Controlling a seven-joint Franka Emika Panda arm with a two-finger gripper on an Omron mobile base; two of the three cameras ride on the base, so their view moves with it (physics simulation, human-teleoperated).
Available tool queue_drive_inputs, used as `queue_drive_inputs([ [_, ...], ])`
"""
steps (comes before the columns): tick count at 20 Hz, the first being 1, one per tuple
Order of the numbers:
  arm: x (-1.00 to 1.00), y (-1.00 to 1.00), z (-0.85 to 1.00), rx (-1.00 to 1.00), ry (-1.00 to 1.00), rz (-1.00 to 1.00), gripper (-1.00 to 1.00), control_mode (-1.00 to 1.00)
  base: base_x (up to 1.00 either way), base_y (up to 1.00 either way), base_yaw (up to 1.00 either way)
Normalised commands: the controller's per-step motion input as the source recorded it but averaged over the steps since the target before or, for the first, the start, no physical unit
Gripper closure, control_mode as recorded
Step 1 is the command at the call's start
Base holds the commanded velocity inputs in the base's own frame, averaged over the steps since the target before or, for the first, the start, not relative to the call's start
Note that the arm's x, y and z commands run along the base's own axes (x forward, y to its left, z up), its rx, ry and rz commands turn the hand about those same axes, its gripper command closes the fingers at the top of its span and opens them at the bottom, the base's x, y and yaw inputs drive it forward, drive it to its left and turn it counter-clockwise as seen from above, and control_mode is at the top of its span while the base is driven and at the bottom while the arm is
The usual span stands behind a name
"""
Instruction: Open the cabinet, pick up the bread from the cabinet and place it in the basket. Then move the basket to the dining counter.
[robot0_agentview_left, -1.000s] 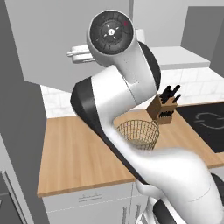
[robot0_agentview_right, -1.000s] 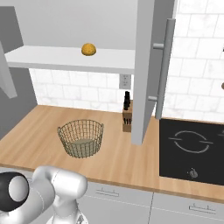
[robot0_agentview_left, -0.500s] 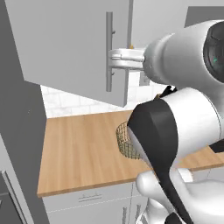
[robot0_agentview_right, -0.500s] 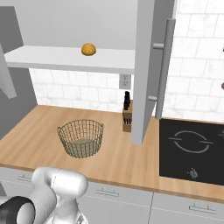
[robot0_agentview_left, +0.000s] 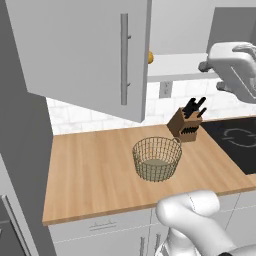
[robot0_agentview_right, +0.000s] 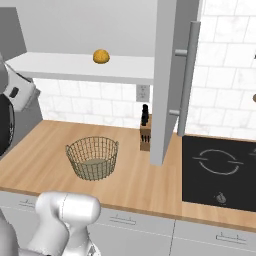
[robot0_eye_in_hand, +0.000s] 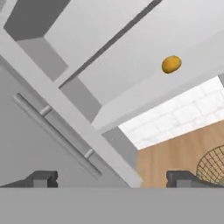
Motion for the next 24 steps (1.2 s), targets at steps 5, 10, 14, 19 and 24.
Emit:
queue_drive_inputs([
  [5,0.65,-0.06,-0.56,0.56,0.37,0.34,-1.0,-1.0,0.0,0.0,0.0],
  [10,0.75,0.26,-0.11,0.36,0.51,0.29,-1.0,-1.0,0.0,0.0,0.0],
  [14,0.53,0.32,0.02,0.22,0.5,0.22,-1.0,-1.0,0.0,0.0,0.0],
  [19,0.25,0.48,0.0,0.11,0.38,0.23,-1.0,-1.0,0.0,0.0,0.0],
  [24,0.08,0.54,0.0,0.01,0.26,0.24,-1.0,-1.0,0.0,0.0,0.0],
])
